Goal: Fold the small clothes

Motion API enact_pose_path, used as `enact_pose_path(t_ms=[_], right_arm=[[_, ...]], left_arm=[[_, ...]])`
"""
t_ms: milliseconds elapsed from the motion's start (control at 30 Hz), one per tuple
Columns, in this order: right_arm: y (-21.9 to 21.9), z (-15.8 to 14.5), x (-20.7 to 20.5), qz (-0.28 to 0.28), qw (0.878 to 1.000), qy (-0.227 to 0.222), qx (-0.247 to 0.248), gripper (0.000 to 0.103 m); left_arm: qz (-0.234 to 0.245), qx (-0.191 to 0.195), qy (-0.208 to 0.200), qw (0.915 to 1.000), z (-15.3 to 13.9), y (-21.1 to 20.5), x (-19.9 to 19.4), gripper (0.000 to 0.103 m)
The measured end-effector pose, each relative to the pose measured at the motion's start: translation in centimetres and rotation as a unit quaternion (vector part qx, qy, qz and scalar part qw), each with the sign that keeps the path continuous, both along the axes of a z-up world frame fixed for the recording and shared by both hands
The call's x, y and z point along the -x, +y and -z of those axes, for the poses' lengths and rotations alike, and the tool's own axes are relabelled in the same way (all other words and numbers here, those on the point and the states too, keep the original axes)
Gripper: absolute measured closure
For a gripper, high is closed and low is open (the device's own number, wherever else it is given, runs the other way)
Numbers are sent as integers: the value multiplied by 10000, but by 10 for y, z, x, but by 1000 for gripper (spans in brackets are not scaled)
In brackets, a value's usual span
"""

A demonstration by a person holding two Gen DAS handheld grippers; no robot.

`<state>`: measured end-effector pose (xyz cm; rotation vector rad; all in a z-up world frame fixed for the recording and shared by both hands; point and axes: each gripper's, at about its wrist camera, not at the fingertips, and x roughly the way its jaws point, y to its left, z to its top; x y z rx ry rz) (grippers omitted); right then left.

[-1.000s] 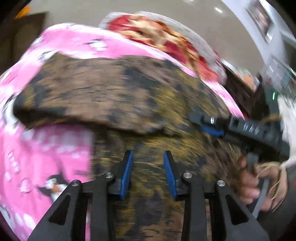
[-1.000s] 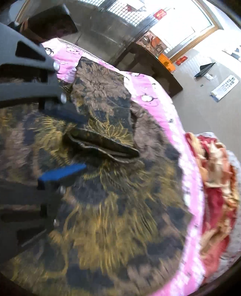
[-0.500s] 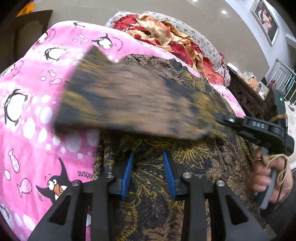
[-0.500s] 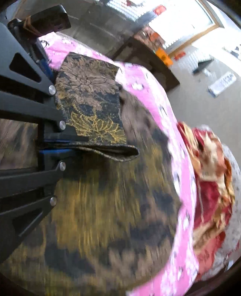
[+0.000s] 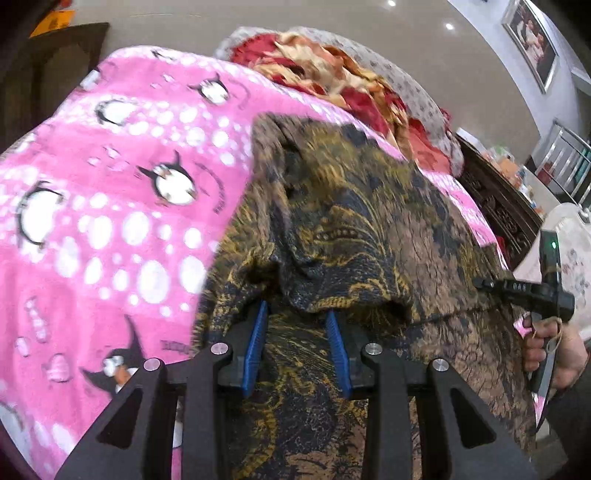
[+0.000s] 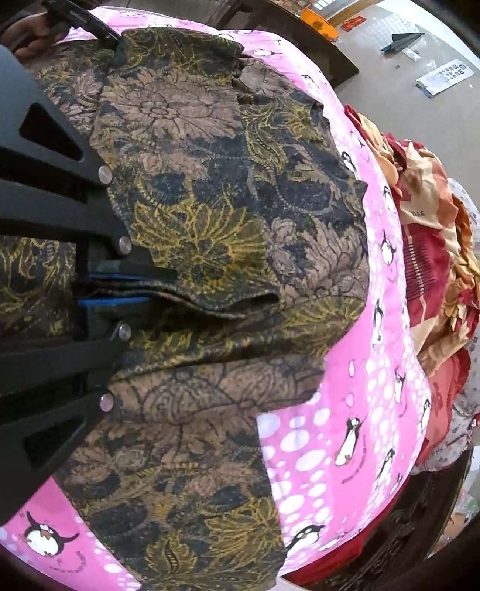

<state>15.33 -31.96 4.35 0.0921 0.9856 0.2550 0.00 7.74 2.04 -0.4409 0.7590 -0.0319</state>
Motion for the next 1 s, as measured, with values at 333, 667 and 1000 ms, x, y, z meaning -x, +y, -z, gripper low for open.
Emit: enact_pose_path(t_ms=[333, 667, 1000], right_arm=[[31, -69, 48, -444, 9873, -1527, 28, 74], [74, 10, 17, -573, 9937, -804, 536, 72], [78, -11, 36, -567, 9914, -893, 775, 65]], left_arm=[[-204, -390, -1055, 9935, -80, -19, -28, 89], [-386, -590, 392, 9967, 10, -2, -114, 101], [-68, -800, 71, 9967, -24, -20, -83, 98]])
